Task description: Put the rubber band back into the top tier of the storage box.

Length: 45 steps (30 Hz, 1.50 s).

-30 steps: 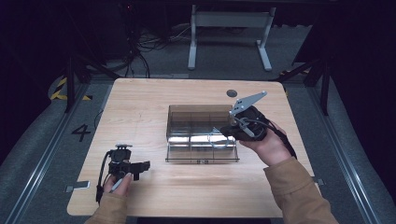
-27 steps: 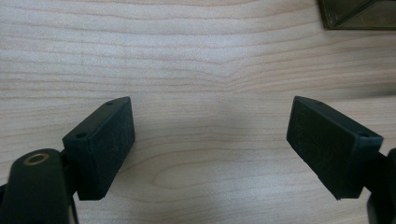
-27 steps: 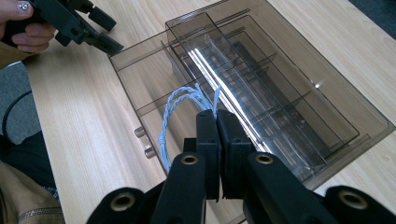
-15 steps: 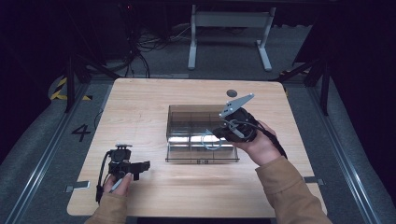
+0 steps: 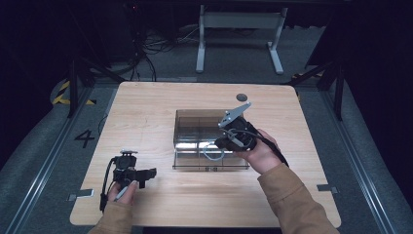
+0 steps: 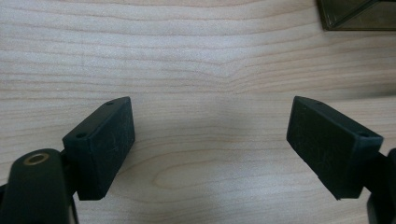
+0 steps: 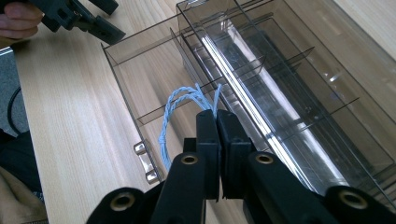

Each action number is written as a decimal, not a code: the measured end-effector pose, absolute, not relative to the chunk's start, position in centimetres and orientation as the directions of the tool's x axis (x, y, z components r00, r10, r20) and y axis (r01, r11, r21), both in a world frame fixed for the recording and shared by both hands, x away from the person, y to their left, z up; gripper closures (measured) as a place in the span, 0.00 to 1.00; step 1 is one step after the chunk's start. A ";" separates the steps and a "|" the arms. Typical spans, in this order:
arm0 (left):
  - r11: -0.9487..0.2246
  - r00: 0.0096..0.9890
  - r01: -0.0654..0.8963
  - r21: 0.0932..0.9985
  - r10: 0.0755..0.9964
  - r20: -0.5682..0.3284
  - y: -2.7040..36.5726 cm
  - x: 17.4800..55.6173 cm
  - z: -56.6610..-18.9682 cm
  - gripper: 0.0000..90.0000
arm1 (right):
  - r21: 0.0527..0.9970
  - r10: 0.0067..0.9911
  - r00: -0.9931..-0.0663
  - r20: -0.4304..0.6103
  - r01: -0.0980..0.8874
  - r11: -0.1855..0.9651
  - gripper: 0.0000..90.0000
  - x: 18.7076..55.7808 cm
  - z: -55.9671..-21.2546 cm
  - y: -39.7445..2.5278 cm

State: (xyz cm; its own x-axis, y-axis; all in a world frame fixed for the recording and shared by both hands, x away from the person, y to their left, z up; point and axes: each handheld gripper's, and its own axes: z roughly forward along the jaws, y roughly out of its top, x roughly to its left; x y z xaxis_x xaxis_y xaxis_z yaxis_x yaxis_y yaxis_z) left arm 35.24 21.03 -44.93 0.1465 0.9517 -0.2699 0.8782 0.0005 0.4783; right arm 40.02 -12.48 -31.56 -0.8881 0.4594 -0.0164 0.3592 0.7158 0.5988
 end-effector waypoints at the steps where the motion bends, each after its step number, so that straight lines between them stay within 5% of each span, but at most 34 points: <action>1: 0.000 0.146 0.878 0.478 0.952 -0.270 21.0 35.2 -44.9 0.18 | 0.598 0.456 -0.890 -0.017 0.356 0.718 0.98 40.1 -31.7 -12.4; 45: 0.002 0.144 0.881 0.474 0.952 -0.271 21.0 35.3 -45.0 0.18 | 0.515 0.454 -0.891 0.022 0.399 0.758 0.98 40.6 -35.1 -11.0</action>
